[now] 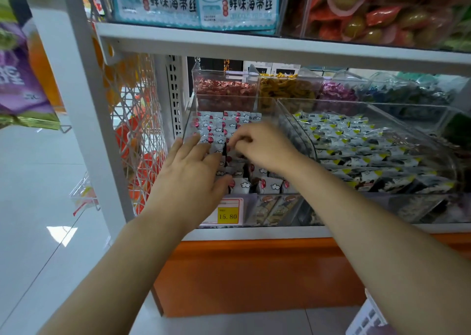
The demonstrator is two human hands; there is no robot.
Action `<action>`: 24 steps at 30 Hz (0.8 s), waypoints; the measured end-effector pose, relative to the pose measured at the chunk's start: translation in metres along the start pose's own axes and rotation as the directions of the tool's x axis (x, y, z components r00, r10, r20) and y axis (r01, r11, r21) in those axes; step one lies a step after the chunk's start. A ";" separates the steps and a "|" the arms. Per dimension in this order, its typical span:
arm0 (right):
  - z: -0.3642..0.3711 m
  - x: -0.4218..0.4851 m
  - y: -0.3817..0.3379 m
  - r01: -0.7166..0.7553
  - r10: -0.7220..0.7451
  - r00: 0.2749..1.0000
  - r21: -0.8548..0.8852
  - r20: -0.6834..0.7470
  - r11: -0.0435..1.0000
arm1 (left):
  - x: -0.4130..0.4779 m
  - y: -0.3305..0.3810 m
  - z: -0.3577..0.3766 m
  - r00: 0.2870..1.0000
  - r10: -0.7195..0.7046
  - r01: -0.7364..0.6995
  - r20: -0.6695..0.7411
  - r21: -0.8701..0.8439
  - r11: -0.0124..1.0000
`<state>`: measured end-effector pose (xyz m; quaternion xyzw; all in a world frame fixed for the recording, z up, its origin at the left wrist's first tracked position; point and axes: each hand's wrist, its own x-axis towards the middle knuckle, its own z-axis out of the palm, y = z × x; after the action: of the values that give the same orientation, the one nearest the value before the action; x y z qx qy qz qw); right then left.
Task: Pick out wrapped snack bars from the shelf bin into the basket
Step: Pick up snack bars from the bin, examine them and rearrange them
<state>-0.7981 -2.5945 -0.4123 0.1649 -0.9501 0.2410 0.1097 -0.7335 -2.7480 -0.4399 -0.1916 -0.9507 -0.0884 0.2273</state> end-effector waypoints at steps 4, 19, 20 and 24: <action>0.001 0.014 0.009 -0.011 -0.006 0.990 -0.118 -0.138 0.993 | 0.000 -0.002 -0.001 1.000 0.002 -0.002 -0.012 -0.020 1.000; -0.019 0.009 -0.002 0.042 -0.007 0.979 0.168 -0.202 0.985 | 0.001 -0.002 -0.005 0.987 -0.032 0.007 -0.156 -0.160 0.987; -0.026 0.001 -0.004 0.045 0.017 0.964 0.227 -0.264 0.973 | 0.002 -0.001 -0.007 0.979 -0.054 0.015 -0.195 -0.198 0.980; -0.044 -0.040 -0.001 0.006 0.295 0.884 0.638 -0.363 0.770 | 0.002 0.009 -0.018 0.951 -0.213 0.093 -0.224 -0.451 0.887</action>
<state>-0.7555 -2.5635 -0.3853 0.0567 -0.7759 0.5795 0.2429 -0.7242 -2.7437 -0.4222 -0.1476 -0.8795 -0.3414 0.2969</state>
